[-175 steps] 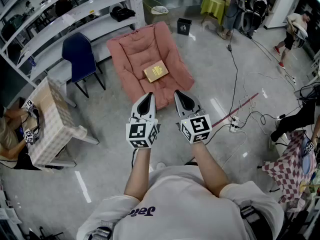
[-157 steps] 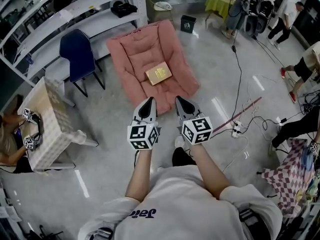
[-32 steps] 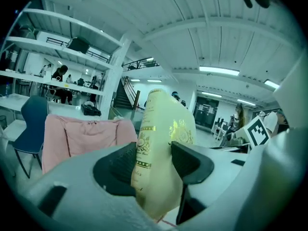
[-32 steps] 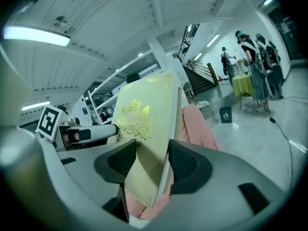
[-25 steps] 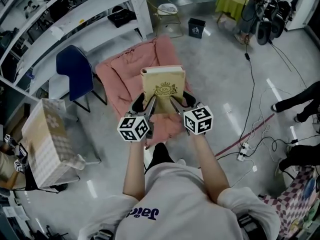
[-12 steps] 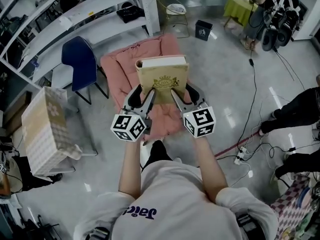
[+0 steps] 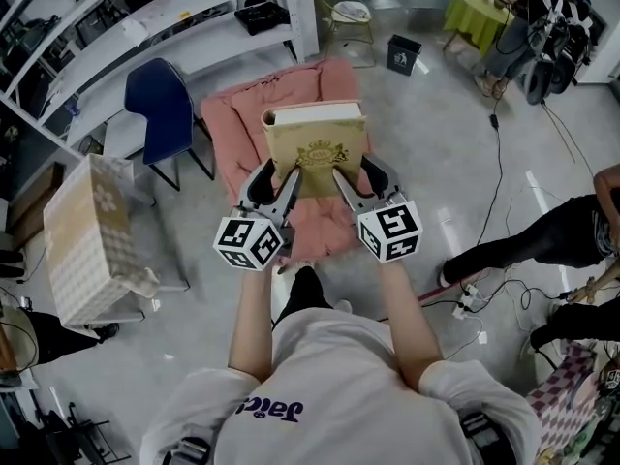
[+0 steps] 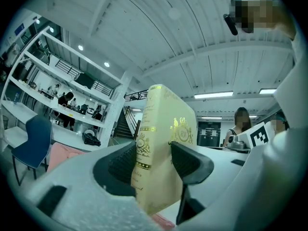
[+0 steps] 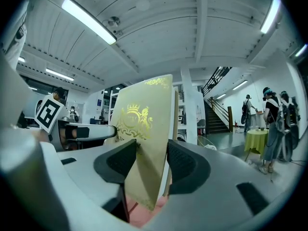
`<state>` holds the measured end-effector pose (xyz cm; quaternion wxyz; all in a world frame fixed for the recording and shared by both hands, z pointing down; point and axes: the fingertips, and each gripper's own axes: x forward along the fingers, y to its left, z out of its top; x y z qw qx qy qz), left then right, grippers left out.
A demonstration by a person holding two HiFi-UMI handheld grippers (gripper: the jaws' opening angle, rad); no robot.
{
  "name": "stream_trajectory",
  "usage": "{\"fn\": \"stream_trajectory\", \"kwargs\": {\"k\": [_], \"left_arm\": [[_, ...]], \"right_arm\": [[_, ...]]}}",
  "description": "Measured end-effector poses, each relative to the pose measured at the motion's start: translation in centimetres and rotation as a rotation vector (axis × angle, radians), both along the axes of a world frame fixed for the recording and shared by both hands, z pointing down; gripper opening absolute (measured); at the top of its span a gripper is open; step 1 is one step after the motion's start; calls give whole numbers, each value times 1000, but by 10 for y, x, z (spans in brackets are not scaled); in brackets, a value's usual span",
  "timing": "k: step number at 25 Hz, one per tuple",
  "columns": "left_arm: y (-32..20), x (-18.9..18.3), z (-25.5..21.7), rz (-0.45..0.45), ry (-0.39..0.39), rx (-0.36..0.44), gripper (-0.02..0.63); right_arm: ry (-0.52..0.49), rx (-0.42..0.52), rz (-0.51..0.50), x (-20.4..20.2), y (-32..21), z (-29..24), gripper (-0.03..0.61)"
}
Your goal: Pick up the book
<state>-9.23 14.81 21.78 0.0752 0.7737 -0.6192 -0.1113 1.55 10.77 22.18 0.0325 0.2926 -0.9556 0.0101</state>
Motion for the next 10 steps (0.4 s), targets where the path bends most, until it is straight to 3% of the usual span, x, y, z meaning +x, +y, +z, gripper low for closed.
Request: {"fn": "stream_trajectory", "kwargs": {"k": [10], "left_arm": [[-12, -33, 2, -20, -12, -16, 233]], "right_arm": [[10, 0, -33, -35, -15, 2, 206]]}}
